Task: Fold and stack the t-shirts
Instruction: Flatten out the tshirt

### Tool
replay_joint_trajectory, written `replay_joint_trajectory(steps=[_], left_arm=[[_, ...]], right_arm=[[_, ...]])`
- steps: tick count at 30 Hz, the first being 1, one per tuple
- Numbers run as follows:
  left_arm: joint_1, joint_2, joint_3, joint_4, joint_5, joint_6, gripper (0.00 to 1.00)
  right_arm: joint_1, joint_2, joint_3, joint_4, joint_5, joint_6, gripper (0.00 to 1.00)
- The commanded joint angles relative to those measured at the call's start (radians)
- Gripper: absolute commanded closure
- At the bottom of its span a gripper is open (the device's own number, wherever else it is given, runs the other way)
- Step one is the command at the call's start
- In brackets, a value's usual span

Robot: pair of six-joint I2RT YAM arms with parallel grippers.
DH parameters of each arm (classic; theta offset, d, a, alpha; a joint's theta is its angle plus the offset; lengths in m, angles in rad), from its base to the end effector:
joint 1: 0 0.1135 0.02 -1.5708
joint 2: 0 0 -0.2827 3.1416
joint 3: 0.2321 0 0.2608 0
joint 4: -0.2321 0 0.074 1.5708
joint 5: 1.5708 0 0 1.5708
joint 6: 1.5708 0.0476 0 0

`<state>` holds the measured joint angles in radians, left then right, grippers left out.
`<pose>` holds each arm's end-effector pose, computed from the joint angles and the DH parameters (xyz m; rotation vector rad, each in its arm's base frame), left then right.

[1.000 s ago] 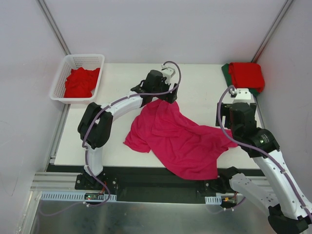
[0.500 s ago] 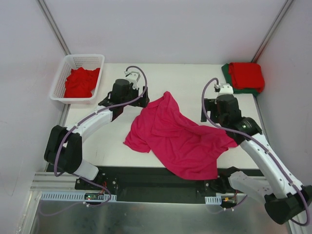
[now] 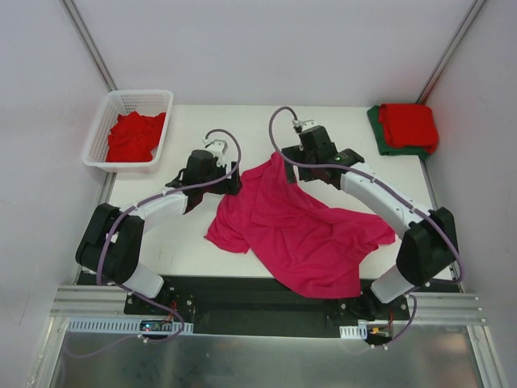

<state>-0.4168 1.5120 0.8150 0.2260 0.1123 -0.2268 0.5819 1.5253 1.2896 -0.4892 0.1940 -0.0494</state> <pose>0.3129 -0.1444 0.2237 0.2683 2.0607 -0.5134 0.3044 0.1893 0.3149 -0.6122 2.1961 0.0559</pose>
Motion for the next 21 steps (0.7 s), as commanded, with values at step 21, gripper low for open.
replay_joint_trajectory(steps=[21], left_arm=[[0.081,0.079,-0.01,0.128,0.049,-0.023,0.27]], right_arm=[[0.11,0.389,0.31,0.015,-0.094,0.003,0.18]])
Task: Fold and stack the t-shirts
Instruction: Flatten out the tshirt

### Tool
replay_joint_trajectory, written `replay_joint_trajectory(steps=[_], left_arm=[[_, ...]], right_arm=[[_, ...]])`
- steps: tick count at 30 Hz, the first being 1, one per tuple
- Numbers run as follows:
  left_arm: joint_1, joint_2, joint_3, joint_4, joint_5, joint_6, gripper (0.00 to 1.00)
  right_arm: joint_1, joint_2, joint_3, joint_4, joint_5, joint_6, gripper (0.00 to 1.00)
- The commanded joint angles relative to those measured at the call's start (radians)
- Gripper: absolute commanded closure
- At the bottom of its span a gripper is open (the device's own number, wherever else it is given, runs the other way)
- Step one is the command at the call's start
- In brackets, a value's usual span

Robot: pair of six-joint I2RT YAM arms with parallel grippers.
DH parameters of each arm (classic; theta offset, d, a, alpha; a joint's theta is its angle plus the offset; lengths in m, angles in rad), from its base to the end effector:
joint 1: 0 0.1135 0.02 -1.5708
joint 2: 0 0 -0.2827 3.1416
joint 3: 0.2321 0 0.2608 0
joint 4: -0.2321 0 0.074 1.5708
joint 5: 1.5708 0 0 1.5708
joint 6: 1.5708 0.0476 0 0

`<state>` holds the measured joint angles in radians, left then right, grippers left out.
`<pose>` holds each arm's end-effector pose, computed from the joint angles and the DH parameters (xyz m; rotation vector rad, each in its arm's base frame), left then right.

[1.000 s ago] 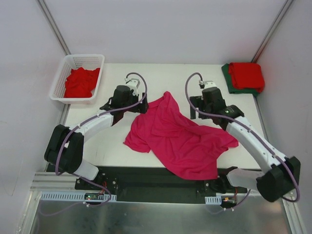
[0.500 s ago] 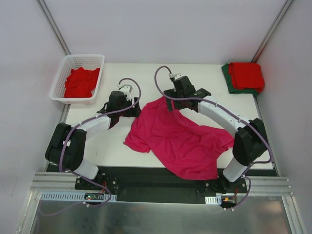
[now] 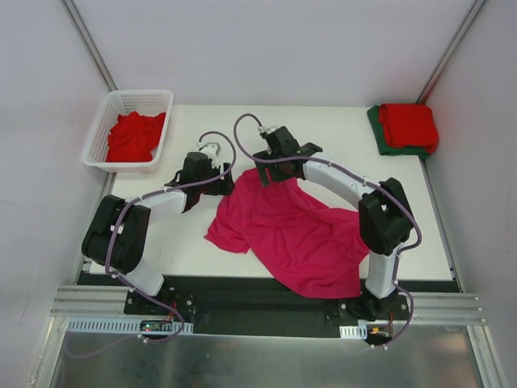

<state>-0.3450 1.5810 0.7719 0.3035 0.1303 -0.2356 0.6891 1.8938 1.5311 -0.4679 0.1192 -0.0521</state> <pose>0.3249 -0.1233 0.1952 0.1961 2.0996 -0.4872 0.3510 0.2818 0.2581 -0.8170 2.2560 0.1555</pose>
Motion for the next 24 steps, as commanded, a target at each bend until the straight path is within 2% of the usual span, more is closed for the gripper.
replay_joint_trajectory(steps=[1,24], left_arm=[[0.009,0.011,0.035,0.052,0.031,-0.014,0.27],[0.009,0.016,0.026,0.069,0.048,-0.007,0.27]], right_arm=[[0.004,0.036,0.073,-0.006,-0.021,0.005,0.19],[-0.005,0.249,0.242,-0.011,-0.026,-0.017,0.29]])
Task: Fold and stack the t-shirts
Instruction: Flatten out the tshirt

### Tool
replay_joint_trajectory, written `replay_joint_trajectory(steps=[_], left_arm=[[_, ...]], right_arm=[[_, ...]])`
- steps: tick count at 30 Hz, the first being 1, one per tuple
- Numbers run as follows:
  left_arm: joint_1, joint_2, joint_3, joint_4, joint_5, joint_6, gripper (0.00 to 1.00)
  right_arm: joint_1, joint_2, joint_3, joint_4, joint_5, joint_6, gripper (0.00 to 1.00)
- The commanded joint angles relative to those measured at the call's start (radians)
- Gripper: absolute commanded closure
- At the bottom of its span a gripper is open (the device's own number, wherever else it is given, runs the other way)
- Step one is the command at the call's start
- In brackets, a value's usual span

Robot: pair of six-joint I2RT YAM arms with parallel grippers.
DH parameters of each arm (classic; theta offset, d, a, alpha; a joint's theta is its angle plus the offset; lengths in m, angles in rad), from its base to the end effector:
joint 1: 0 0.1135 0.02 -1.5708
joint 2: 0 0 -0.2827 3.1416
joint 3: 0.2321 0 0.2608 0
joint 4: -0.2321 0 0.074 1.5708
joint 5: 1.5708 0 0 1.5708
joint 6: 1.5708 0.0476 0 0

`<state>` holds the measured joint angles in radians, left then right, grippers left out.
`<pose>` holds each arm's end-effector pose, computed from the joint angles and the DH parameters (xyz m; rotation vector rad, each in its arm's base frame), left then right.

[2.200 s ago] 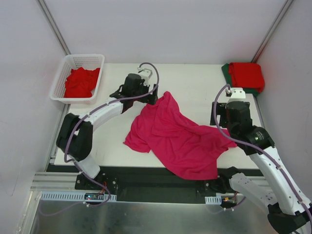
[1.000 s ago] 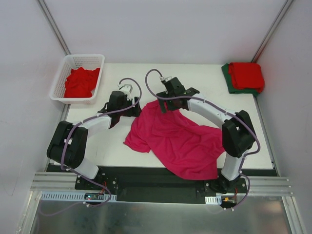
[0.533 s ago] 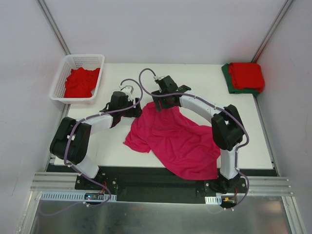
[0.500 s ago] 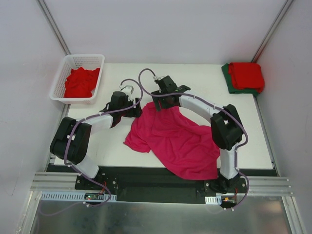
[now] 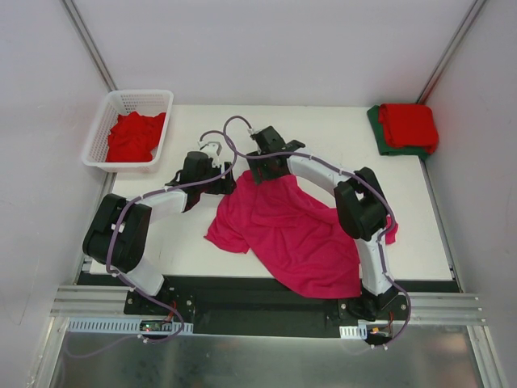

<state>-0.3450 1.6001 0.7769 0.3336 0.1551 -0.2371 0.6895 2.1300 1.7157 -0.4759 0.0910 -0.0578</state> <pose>0.3284 -0.1258 0.1938 0.2103 2.0842 -0.5162 0.3907 0.3166 0.2115 -0.8619 2.3072 0.1643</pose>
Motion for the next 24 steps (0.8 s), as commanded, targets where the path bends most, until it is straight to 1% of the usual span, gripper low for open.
replay_joint_trajectory(steps=[1,4,5,7,8,10,11,13,15,16,17,19,22,24], left_arm=[[0.009,0.0,0.022,0.038,0.023,-0.005,0.28],[0.009,0.004,0.025,0.039,0.026,-0.005,0.28],[0.009,0.004,0.027,0.039,0.029,-0.007,0.28],[0.011,0.009,0.028,0.041,0.029,-0.008,0.28],[0.009,0.012,0.03,0.042,0.031,-0.007,0.28],[0.009,0.015,0.032,0.042,0.032,-0.008,0.28],[0.009,0.015,0.033,0.042,0.031,-0.007,0.29],[0.009,0.02,0.033,0.044,0.031,-0.005,0.29],[0.009,0.023,0.033,0.044,0.031,-0.005,0.29],[0.009,0.021,0.033,0.044,0.031,-0.004,0.29],[0.009,0.021,0.033,0.044,0.032,-0.005,0.29],[0.009,0.018,0.035,0.044,0.032,-0.004,0.3],[0.009,0.014,0.035,0.044,0.034,-0.002,0.3],[0.011,0.012,0.035,0.044,0.034,-0.002,0.29]], right_arm=[[-0.005,0.018,0.058,-0.003,0.001,-0.011,0.3],[-0.015,0.025,0.059,-0.003,-0.004,-0.014,0.42],[-0.018,0.025,0.059,-0.003,-0.005,-0.013,0.5],[-0.021,0.027,0.053,-0.003,-0.01,-0.016,0.55],[-0.022,0.028,0.05,-0.001,-0.01,-0.016,0.6],[-0.025,0.028,0.041,0.0,-0.013,-0.014,0.63],[-0.027,0.028,0.038,0.002,-0.013,-0.016,0.68],[-0.03,0.028,0.032,0.006,-0.016,-0.016,0.72],[-0.031,0.031,0.025,0.01,-0.017,-0.014,0.72],[-0.031,0.033,0.025,0.008,-0.017,-0.013,0.68],[-0.034,0.031,0.022,0.008,-0.016,-0.013,0.56],[-0.034,0.028,0.021,0.011,-0.019,-0.008,0.49],[-0.035,0.021,0.019,0.013,-0.02,-0.005,0.45],[-0.035,0.015,0.018,0.014,-0.019,-0.005,0.44]])
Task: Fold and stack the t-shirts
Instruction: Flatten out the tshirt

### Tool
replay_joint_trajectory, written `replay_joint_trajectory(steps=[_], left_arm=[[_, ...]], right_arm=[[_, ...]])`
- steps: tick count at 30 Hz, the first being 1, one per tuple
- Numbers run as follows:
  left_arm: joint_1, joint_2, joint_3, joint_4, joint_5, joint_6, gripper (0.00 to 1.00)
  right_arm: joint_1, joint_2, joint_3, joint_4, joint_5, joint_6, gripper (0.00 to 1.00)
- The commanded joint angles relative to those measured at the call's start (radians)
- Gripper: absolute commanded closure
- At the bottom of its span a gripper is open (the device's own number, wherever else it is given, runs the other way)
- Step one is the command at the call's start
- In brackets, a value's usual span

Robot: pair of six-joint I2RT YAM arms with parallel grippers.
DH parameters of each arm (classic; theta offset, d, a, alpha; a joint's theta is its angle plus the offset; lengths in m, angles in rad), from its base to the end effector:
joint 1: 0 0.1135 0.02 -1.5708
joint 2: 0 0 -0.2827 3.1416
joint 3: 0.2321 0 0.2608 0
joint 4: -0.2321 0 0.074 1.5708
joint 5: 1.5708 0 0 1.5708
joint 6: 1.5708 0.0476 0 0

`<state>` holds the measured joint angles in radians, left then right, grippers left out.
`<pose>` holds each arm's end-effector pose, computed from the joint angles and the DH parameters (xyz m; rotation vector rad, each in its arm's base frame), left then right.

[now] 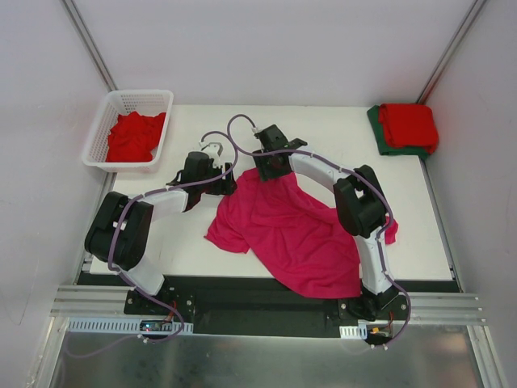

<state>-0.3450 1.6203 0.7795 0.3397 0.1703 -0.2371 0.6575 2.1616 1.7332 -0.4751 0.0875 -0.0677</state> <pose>0.3304 -0.1273 0.1886 0.2198 2.0961 -0.5300 0.4050 0.3074 0.2020 -0.8427 2.3273 0.1456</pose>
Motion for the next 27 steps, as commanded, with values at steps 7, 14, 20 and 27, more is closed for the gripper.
replay_joint_trajectory(steps=[7,14,20,27], left_arm=[[0.009,-0.007,0.033,0.038,0.017,-0.002,0.3],[0.009,-0.007,0.033,0.039,0.021,0.001,0.3],[0.009,0.001,0.033,0.044,0.026,-0.004,0.3],[0.011,0.0,0.035,0.048,0.028,-0.005,0.31]], right_arm=[[-0.002,0.012,0.043,0.01,-0.025,0.002,0.44],[-0.002,0.029,0.08,0.007,-0.032,0.008,0.44],[-0.001,0.015,0.097,0.004,-0.032,0.005,0.43],[-0.002,0.046,0.118,0.001,-0.026,-0.001,0.43]])
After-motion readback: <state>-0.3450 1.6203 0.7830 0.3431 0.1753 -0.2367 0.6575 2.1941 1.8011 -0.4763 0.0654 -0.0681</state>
